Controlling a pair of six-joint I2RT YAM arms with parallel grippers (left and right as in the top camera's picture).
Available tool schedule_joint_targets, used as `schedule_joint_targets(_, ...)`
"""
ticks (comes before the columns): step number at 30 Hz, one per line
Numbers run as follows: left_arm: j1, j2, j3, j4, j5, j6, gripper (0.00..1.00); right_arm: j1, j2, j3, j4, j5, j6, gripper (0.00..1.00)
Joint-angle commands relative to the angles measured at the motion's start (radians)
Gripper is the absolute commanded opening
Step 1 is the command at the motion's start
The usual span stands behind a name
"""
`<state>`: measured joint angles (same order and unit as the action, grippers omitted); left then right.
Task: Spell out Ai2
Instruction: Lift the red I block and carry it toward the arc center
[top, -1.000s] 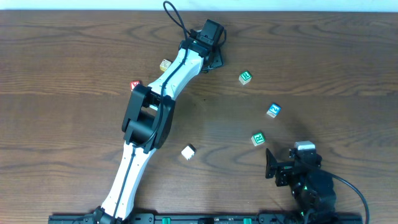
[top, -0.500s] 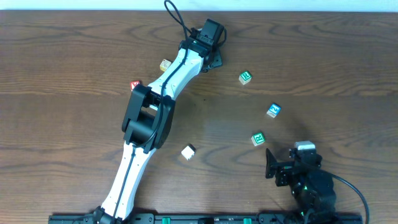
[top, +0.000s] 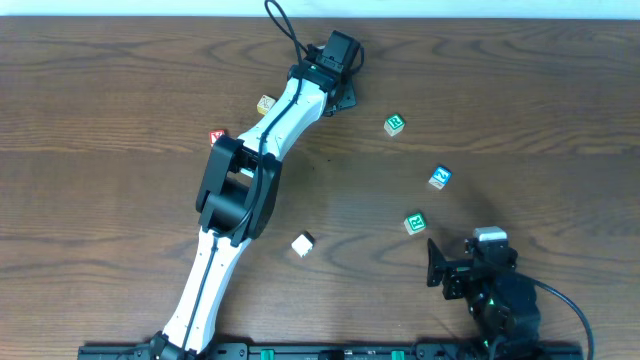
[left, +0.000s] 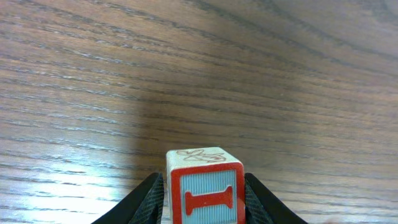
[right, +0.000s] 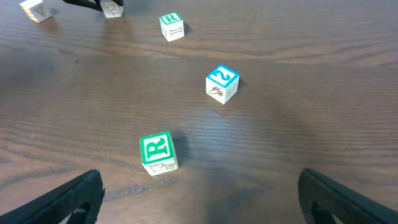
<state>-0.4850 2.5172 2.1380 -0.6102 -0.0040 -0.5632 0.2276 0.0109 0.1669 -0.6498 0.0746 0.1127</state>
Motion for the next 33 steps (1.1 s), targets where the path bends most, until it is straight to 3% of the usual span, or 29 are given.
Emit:
schedule_joint_targets(1, 0.007, 0.024, 0.018, -0.011, -0.035, 0.058, 0.41, -0.015, -0.005, -0.011, -0.001, -0.008, -0.013, 0.99)
schedule_joint_targets(20, 0.006, 0.019, 0.02, -0.036, -0.053, 0.308, 0.25, -0.015, -0.005, -0.011, -0.001, -0.008, -0.013, 0.99)
schedule_joint_targets(25, 0.006, -0.019, 0.021, -0.051, -0.047, 0.456, 0.06, -0.015, -0.005, -0.011, -0.001, -0.008, -0.013, 0.99)
schedule_joint_targets(29, 0.006, -0.067, 0.022, -0.096, -0.017, 0.576, 0.06, -0.015, -0.005, -0.011, -0.001, -0.008, -0.013, 0.99)
schedule_joint_targets(33, 0.006, -0.134, 0.022, -0.188, 0.124, 0.748, 0.05, -0.015, -0.005, -0.011, -0.001, -0.008, -0.013, 0.99)
